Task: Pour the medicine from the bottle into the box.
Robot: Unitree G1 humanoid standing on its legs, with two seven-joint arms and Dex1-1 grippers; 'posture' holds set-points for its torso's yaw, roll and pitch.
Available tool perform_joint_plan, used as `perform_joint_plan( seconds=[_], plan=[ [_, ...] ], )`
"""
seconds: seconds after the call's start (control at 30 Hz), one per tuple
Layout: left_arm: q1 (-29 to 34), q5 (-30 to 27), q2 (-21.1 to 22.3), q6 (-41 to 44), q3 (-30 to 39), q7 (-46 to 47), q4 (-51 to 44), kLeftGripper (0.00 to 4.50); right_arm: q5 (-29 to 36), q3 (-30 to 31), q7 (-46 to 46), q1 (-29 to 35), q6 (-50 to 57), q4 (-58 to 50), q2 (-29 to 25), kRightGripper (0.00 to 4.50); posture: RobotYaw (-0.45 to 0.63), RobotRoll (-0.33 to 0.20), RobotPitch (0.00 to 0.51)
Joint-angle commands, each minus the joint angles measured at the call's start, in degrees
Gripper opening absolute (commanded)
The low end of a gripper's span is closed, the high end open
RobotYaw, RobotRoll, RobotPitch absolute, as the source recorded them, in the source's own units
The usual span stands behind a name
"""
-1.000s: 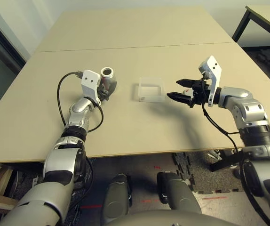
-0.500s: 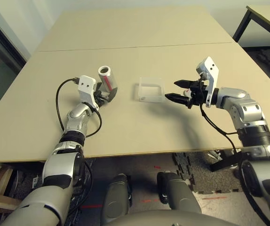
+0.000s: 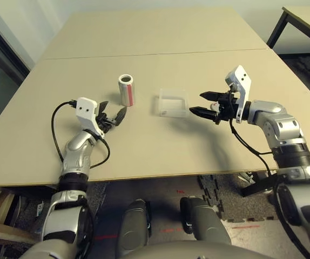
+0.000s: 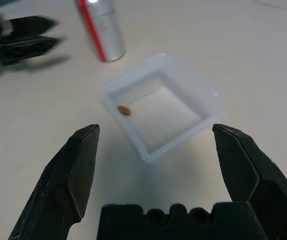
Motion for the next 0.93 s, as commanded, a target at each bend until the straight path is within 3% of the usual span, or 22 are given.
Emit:
perform_joint_plan(
  seconds=[0.03, 0.2, 0.37, 0.67, 0.93],
  plan=[
    [1.57, -1.18, 2.05, 2.67, 3.38, 3.44, -3.84, 4.45, -0.36, -4.76, -5.69, 1.75, -4.63, 3.90, -0.76, 4.50, -0.05, 0.000, 0.115],
    [-0.30, -0.31, 6.50, 1.38, 7.15, 6.93, 0.63, 4.45, -2.75, -12.68, -23.49, 1.23, -16.53, 13.28, 1.05, 4.50, -0.05, 0.000, 0.118],
    [-5.98, 0.80, 9.73, -3.07, 8.95, 10.21, 11.83, 4.45, -8.21, -14.56, -39.20, -0.06, -31.18, 25.40, 2.35, 4.50, -0.07, 0.000, 0.115],
    [-11.38, 2.45, 11.87, -8.66, 7.95, 11.23, 23.23, 4.45, -7.96, -15.32, -43.49, -1.29, -38.81, 33.92, 2.96, 4.50, -0.10, 0.000, 0.135],
    [-9.71, 2.93, 11.43, -10.48, 8.11, 14.80, 24.08, 4.45, -5.47, -16.14, -39.83, -2.06, -39.04, 33.82, 2.28, 4.50, -0.10, 0.000, 0.138]
  ],
)
